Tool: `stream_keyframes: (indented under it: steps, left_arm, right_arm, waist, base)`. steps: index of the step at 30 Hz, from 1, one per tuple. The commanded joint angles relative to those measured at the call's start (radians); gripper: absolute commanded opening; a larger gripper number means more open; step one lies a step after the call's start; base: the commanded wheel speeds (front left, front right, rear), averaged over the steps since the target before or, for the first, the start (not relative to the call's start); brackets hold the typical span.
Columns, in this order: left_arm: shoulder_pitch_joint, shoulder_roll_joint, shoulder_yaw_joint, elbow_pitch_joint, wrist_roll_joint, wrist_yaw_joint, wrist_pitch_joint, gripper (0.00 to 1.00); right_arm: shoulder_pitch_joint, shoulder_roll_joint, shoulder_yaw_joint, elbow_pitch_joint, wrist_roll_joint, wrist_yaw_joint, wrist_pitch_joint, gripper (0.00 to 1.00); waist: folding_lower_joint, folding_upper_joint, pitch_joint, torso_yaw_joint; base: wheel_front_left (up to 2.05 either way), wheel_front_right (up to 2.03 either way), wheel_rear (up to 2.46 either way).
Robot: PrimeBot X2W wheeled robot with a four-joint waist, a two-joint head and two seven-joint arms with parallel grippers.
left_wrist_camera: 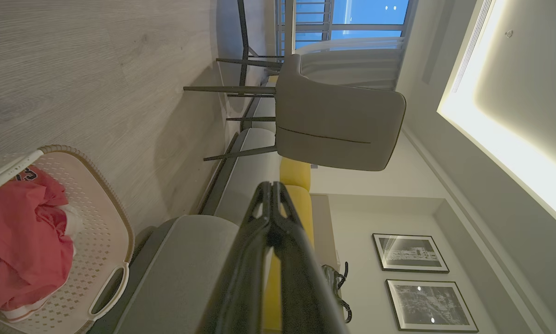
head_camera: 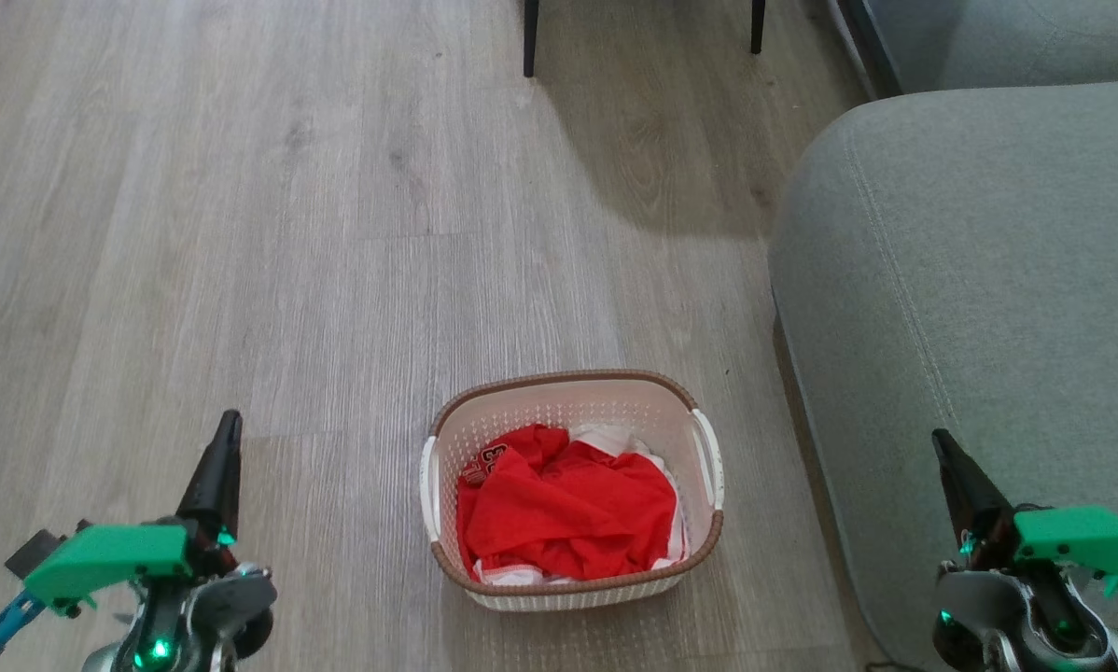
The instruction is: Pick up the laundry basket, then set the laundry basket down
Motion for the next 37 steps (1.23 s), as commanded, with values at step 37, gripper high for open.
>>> stream_keyframes:
  steps: [37]
  left_arm:
    - [-0.049,0.002,0.037,-0.030,0.014,-0.007,0.008,0.00]
  right_arm:
    - [-0.049,-0.008,0.015,-0.031,-0.009,-0.002,0.014,0.00]
  waist:
    - [0.0000,0.0000,0.000,0.000]
  base:
    - [0.00,0.00,0.00]
